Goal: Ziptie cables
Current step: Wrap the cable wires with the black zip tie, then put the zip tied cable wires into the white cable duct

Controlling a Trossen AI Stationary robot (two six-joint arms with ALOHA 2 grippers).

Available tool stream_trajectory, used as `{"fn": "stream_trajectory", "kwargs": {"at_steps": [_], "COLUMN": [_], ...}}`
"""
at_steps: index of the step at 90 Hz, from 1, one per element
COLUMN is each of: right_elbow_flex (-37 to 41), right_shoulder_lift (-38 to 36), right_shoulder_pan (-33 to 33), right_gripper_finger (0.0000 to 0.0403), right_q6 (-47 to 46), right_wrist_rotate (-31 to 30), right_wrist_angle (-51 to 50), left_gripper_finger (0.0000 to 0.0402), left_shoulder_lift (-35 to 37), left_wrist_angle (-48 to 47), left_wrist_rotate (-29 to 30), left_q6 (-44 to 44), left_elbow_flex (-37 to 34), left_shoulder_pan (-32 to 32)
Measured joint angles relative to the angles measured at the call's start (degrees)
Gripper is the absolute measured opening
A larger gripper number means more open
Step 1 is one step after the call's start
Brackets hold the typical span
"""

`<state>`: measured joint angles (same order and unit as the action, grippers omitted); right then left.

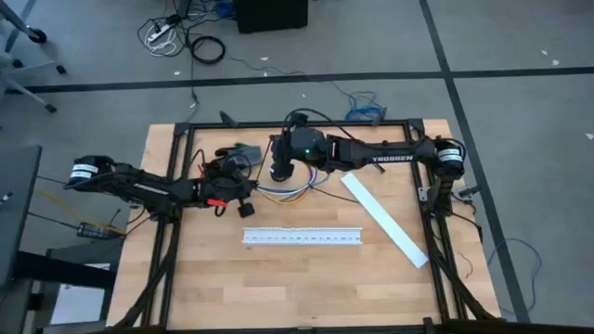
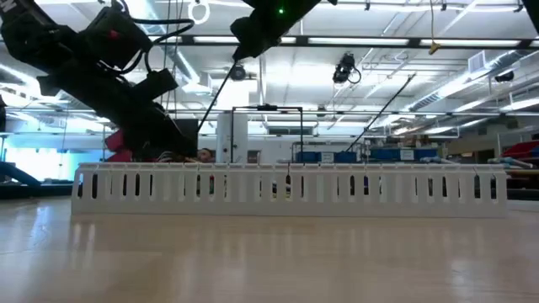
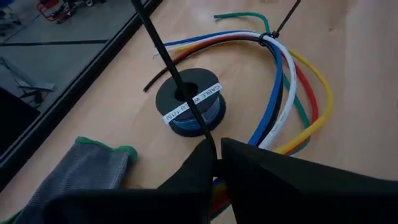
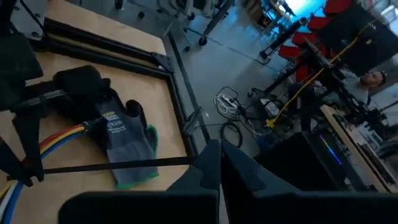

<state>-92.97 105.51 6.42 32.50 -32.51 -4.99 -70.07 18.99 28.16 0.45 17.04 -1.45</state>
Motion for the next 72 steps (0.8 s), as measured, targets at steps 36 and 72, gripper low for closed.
{"fn": "stream_trajectory", "kwargs": {"at_steps": [36, 72], "right_elbow_flex": [-0.3, 0.1], "right_shoulder_lift": [-6.2, -13.9], "right_shoulder_pan": [0.6, 9.6], "right_gripper_finger": [0.0016, 0.0003], "right_q6": [2.4, -26.3], "right_wrist_rotate": [-32.5, 18.8], "right_wrist_angle": [-6.3, -43.1], "left_gripper_finger": [0.0000, 0.0000], "left_shoulder_lift": [0.4, 9.6], "left_wrist_angle": [-3.5, -7.9], "left_wrist_rotate": [8.0, 8.6], "left_q6": [-3.0, -2.6], "left_elbow_flex": [-0.1, 3.2], "left_shoulder_pan": [0.0, 4.5]}}
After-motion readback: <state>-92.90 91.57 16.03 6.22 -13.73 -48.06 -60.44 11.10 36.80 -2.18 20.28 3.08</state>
